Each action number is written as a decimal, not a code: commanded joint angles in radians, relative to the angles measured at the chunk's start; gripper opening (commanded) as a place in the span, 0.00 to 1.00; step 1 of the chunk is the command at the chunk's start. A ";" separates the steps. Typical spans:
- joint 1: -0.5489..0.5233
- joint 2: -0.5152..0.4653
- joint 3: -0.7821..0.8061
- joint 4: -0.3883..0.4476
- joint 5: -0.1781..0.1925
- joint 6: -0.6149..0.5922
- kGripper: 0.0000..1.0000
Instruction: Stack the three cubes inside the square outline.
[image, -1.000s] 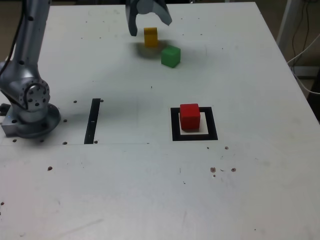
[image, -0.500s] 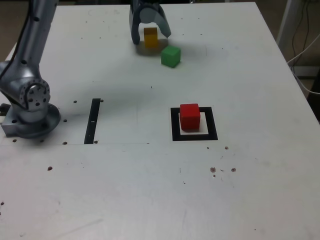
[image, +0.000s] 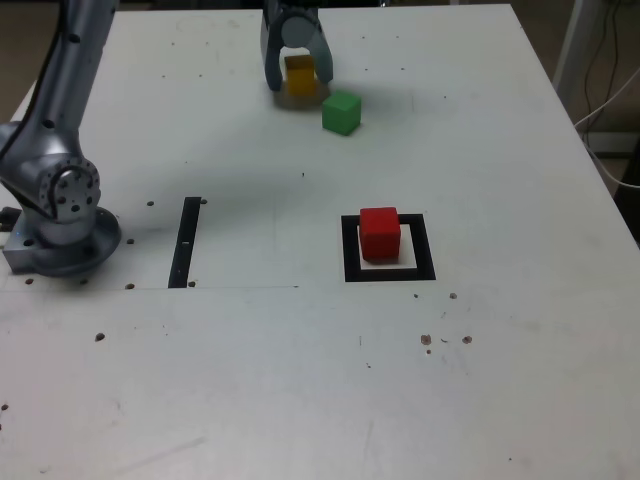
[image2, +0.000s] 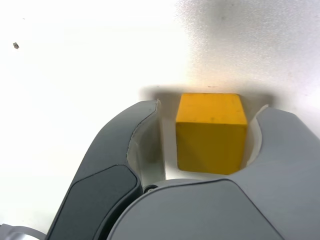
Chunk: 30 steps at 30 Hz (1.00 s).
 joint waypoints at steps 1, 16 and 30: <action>0.001 -0.001 -0.007 -0.001 -0.001 0.002 0.37; -0.032 -0.070 -0.008 -0.004 -0.002 0.003 0.24; -0.350 -0.250 0.021 0.092 -0.012 -0.201 0.23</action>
